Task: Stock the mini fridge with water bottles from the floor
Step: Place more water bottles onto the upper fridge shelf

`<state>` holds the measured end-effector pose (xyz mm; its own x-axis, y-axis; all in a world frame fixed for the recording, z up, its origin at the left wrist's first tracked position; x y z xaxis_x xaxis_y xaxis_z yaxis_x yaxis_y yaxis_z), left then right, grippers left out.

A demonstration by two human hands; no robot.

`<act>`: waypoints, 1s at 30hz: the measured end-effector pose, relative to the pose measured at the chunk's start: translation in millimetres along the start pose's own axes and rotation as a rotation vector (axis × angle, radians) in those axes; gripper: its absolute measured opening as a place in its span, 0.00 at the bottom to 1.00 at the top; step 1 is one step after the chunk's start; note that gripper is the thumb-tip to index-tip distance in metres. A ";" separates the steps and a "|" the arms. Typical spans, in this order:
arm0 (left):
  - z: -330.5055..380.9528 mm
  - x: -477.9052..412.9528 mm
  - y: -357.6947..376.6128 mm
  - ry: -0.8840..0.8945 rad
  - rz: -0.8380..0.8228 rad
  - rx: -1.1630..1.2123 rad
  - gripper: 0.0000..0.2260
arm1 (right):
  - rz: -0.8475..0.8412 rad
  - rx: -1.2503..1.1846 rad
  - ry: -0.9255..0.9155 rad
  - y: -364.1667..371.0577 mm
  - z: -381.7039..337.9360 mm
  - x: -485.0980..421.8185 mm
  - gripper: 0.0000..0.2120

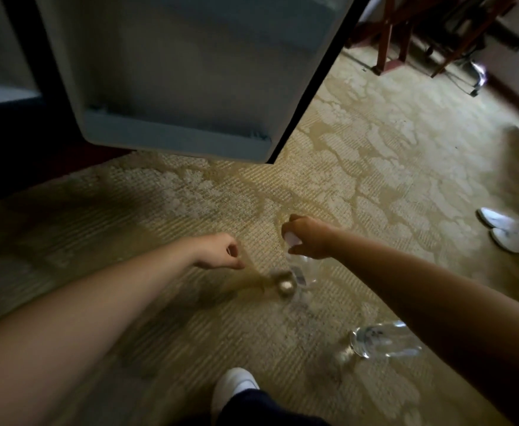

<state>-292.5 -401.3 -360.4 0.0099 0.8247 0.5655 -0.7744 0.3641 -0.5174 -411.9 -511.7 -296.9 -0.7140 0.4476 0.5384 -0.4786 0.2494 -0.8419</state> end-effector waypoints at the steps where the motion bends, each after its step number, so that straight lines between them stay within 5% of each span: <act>1: -6.2 7.7 -7.5 -0.016 0.014 0.004 0.20 | 0.008 0.000 -0.039 -4.4 -15.1 -4.6 0.15; 13: -89.7 136.4 -90.8 -0.185 0.208 -0.036 0.36 | 0.102 -0.039 -0.396 -73.7 -196.7 -37.8 0.18; 20: -129.7 218.0 -121.3 -0.179 0.226 0.005 0.32 | 0.273 -0.064 -0.649 -153.6 -300.6 -30.3 0.16; 25: -155.6 269.7 -150.2 -0.152 0.468 0.303 0.33 | 0.428 -0.162 -0.752 -212.9 -340.2 -19.6 0.12; 30: -168.3 301.8 -182.9 -0.083 0.772 0.459 0.22 | 0.549 -0.347 -0.766 -270.0 -359.6 -6.7 0.07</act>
<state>-41.4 -146.1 -203.2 -0.6495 0.7277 0.2202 -0.7230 -0.5016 -0.4750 -94.1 -273.2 -86.2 -0.9860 -0.0672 -0.1523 0.1041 0.4654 -0.8789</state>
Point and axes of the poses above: each hand's wrist, its own x-axis away from the middle knuckle, its own y-axis out of the palm, z = x × y, the point moved 5 cm from there along -x, towards the middle knuckle, and after that the axes turned 2 degrees about -y, right-handed, at the moved point
